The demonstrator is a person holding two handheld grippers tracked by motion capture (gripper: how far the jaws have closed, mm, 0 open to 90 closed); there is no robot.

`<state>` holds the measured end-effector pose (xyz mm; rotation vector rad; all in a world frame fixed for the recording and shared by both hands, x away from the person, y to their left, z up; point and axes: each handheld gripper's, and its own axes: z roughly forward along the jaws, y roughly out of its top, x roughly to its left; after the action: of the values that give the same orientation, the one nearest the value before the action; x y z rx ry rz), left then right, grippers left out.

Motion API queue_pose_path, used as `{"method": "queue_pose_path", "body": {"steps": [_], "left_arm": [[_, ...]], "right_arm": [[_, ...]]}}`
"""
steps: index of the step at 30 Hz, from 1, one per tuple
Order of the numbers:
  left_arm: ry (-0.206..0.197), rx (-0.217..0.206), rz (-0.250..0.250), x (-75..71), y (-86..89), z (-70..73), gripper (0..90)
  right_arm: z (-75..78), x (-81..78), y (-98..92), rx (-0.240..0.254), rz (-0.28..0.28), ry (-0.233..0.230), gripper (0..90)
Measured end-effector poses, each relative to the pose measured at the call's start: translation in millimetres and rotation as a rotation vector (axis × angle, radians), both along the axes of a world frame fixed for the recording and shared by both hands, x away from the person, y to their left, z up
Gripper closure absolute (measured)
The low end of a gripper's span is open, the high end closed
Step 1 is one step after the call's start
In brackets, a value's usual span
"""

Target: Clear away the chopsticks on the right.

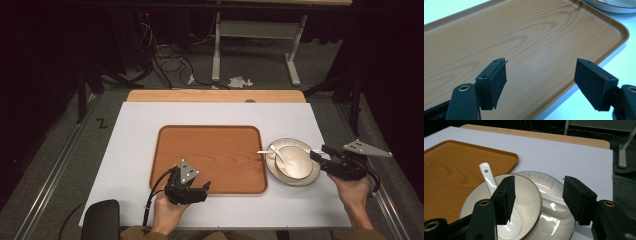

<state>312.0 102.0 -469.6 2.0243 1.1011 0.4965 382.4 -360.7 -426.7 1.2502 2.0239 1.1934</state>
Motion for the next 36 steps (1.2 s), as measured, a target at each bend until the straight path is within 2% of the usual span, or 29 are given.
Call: {"method": "queue_pose_path", "body": {"steps": [2, 4, 5, 6, 7, 8, 12, 16, 22, 33, 36], "left_arm": [[0.001, 0.0, 0.01, -1.5, 2.0, -0.3, 25.8], [-0.001, 0.0, 0.018, -3.0, 3.4, -0.5, 25.7], [-0.002, -0.001, 0.018, -3.8, 4.1, -0.4, 25.6], [-0.003, -0.002, 0.021, -4.6, 4.5, -0.3, 25.6], [-0.008, -0.004, 0.023, -5.5, 5.2, -0.1, 25.5], [-0.01, -0.005, 0.024, -6.1, 5.7, 0.1, 25.5], [-0.015, -0.012, 0.032, -8.4, 8.4, 0.4, 25.3], [-0.009, -0.008, 0.04, -9.6, 10.7, -0.6, 25.3], [0.0, -0.008, 0.044, -11.7, 11.7, -2.4, 25.2], [0.008, -0.002, 0.063, -13.8, 14.7, -3.4, 25.2], [0.009, -0.003, 0.065, -13.9, 15.3, -3.9, 25.2]], "right_arm": [[-0.9, 11.1, -0.3, -0.048, -0.002, 0.009, 45.4], [-0.8, 14.2, -0.7, -0.051, 0.002, 0.023, 45.5], [-0.5, 23.5, -2.0, -0.092, 0.004, 0.045, 47.0], [-0.5, 23.5, -2.0, -0.092, 0.004, 0.045, 47.0], [-1.3, 32.2, -2.2, -0.122, 0.015, 0.077, 47.4], [-1.3, 32.2, -2.2, -0.122, 0.015, 0.077, 47.4], [-9.8, 51.7, -5.3, -0.18, 0.048, 0.161, 47.7], [-19.3, 65.8, -8.4, -0.25, 0.055, 0.197, 52.5], [-24.8, 73.5, -7.6, -0.27, 0.096, 0.215, 59.4], [-27.3, 85.4, -2.1, -0.31, 0.145, 0.262, 65.0], [-27.2, 88.8, -1.4, -0.305, 0.161, 0.275, 66.2]]}}
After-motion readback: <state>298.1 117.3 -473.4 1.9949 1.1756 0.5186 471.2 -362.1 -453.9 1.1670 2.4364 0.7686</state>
